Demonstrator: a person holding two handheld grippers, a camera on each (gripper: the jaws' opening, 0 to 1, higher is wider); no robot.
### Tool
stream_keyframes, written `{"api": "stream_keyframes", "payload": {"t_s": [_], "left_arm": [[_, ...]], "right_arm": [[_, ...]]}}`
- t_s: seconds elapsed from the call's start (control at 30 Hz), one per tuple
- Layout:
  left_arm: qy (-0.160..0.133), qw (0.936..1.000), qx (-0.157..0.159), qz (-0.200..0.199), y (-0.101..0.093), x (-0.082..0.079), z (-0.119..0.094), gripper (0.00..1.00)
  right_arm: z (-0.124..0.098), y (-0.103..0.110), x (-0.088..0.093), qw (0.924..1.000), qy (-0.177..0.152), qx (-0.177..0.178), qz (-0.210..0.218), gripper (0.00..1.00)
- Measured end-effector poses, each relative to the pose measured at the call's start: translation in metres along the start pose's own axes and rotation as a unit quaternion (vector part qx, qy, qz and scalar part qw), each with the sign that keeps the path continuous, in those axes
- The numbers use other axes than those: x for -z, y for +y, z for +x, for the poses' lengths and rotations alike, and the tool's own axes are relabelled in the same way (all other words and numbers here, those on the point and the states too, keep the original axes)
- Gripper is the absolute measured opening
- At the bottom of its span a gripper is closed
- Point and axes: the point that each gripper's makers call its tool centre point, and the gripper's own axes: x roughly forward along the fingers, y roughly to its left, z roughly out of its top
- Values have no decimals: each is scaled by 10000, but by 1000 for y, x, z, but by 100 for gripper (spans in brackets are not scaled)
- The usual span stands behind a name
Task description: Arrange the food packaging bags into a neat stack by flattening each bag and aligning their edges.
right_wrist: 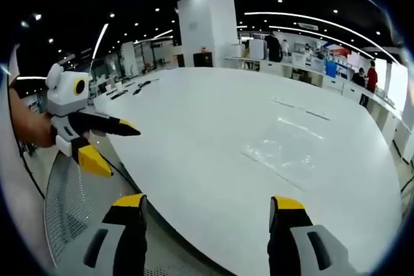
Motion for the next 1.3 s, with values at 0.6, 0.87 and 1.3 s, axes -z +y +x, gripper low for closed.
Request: {"api": "stream_keyframes", "payload": {"t_s": [0.6, 0.87, 1.3], "left_arm": [[-73, 9999, -86, 59, 2, -2, -2, 79], [-129, 9998, -151, 70, 6, -3, -2, 79], [-186, 9995, -260, 30, 8, -6, -4, 78]], "right_arm": [[4, -26, 8, 9990, 235, 73, -386, 73], [7, -42, 15, 9981, 351, 134, -492, 72], [18, -67, 18, 9957, 513, 126, -763, 71]]}}
